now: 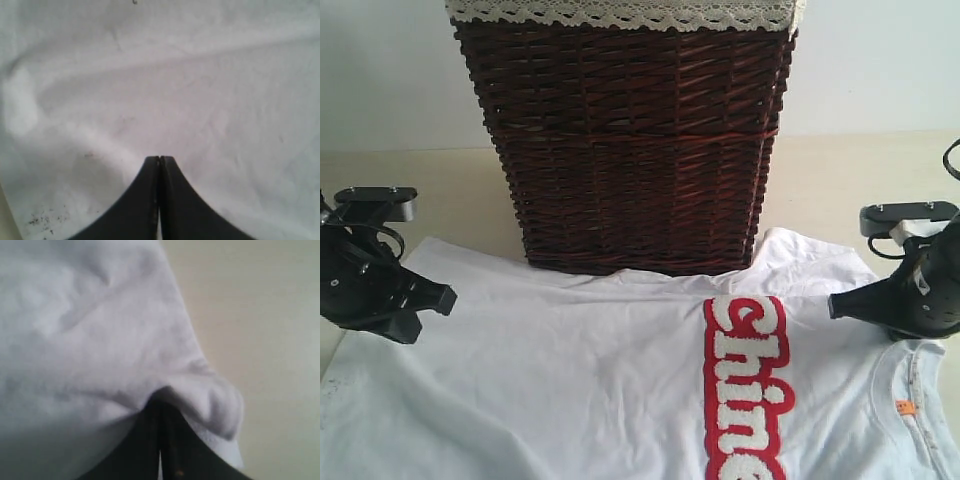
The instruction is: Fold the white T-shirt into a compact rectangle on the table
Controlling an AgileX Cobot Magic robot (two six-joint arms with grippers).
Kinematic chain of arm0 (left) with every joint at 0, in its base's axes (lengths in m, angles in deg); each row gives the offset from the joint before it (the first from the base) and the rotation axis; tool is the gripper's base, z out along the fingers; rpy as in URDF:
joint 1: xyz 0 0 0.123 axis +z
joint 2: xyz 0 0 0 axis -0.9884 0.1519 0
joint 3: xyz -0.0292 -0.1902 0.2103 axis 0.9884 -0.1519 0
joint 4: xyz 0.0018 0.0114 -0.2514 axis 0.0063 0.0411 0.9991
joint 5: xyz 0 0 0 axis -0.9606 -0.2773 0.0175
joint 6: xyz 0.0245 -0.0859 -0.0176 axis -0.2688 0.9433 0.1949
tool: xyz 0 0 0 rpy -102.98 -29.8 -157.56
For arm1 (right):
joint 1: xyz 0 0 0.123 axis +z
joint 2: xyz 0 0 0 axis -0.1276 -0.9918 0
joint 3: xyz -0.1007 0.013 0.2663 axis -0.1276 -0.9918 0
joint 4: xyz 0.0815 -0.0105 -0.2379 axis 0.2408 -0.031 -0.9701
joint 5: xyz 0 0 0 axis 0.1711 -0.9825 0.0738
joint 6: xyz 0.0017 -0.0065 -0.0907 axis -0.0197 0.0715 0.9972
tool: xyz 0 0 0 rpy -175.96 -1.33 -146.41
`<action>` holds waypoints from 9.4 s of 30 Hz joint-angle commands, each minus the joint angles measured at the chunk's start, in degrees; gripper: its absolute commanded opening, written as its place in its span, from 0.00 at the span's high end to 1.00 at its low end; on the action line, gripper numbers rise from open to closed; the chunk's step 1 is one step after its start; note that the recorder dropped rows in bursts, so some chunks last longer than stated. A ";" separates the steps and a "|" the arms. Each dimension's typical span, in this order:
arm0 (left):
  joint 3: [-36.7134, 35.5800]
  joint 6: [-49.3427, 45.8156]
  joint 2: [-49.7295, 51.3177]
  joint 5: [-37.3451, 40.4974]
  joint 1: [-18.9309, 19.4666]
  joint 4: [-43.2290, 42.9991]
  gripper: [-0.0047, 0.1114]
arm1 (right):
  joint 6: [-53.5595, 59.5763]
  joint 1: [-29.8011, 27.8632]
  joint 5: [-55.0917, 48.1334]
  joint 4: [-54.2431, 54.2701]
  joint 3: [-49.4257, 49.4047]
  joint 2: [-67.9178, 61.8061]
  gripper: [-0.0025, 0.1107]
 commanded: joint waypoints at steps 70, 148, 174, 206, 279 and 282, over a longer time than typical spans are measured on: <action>-5.00 -80.00 1.47 7.58 1.70 -3.85 0.05 | 44.52 -8.67 -2.14 49.19 9.90 16.55 0.77; -8.00 -72.37 0.53 -1.06 2.70 -8.57 0.05 | 46.53 -8.67 -2.30 48.90 9.90 16.34 0.77; -8.14 -72.81 3.42 0.73 2.70 -10.50 0.05 | 72.73 -8.67 -11.86 49.34 9.90 16.34 0.75; -8.14 -72.92 3.42 0.61 2.70 -10.50 0.05 | 129.95 -8.67 -40.54 30.23 9.29 11.13 0.05; -8.14 -72.90 3.42 0.41 2.70 -10.50 0.05 | 124.30 -10.14 -24.62 24.78 9.93 -3.03 0.05; -8.14 -72.90 3.42 0.41 2.70 -10.50 0.05 | 124.30 -10.14 -23.19 24.78 9.93 -3.03 0.10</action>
